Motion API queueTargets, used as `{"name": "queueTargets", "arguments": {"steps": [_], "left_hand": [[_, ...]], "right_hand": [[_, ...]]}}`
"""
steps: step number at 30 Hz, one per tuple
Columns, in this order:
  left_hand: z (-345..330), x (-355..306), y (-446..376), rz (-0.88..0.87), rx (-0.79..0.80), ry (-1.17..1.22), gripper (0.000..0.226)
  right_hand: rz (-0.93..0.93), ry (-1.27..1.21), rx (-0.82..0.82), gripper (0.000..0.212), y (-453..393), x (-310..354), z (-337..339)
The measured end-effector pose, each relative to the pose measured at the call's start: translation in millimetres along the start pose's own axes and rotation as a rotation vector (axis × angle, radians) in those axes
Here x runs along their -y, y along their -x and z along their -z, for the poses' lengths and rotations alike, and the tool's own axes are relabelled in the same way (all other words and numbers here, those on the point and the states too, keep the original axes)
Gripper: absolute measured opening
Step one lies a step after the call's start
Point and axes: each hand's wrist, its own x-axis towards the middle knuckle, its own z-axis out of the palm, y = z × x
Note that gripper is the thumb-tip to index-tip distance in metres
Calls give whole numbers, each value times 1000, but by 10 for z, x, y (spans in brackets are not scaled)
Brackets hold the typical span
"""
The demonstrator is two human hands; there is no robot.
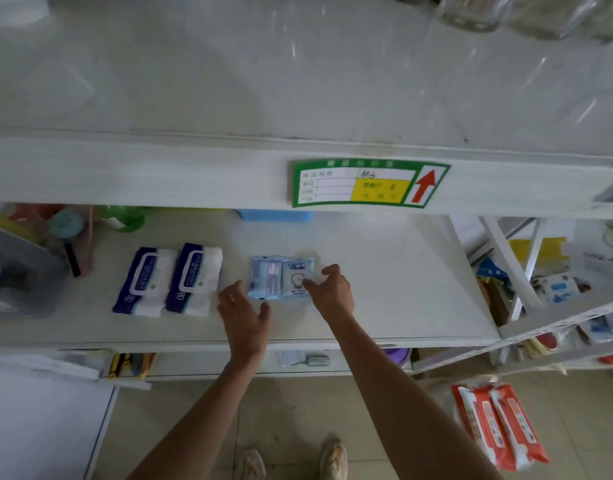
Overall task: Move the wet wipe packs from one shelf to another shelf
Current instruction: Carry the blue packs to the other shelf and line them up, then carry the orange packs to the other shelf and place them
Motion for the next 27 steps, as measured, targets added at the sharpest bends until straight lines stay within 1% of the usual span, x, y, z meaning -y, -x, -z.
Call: {"name": "queueTargets", "arguments": {"steps": [2,3,5,7,9,11,13,15,18,19,21,22,23,24,25,27], "left_hand": [[48,-109,171,-75,-54,34,54],[36,-212,257,-132,-55,75,49],[-79,-503,494,-247,-7,158,35],[-276,-876,801,-355,128,235,22],[-512,-1314,1135,-415,338,302,12],[-772,-1702,1464,-445,514,335,10],[-1007,-1975,1775,-480,635,363,7],[-1200,-2175,2076,-510,725,335,8],[-1513,-2357,2547,-542,911,229,7],[-1629,-2402,2681,-540,977,180,7],[-1880,-2489,2943,-533,1075,100,8],[-2036,-2526,3105,-522,1105,67,10],[-2173,-2553,3233,-509,1119,25,12],[-2295,-2577,3348,-498,1130,-40,15],[-2425,-2606,3492,-470,1160,-98,18],[-2686,-2696,3722,-362,1253,-113,18]], "right_hand": [[10,-11,-80,48,165,-138,118],[15,-35,-128,43,279,-249,187],[1,-85,-186,32,547,-518,308],[-40,-181,-200,21,791,-780,469],[-87,-322,-223,13,992,-1087,714],[-147,-454,-316,15,1155,-1424,1055],[-194,-524,-394,16,1279,-1847,1395],[-229,-584,-413,15,1407,-2286,1677],[-326,-603,-365,13,1558,-2943,2012],[-339,-634,-341,14,1570,-3159,2106],[-353,-668,-276,8,1562,-3595,2305],[-376,-639,-230,18,1549,-3834,2418],[-397,-610,-187,23,1524,-4037,2502],[-415,-594,-150,21,1489,-4218,2571],[-422,-598,-122,18,1449,-4447,2630],[-477,-615,-83,24,1320,-4830,2758]]}}
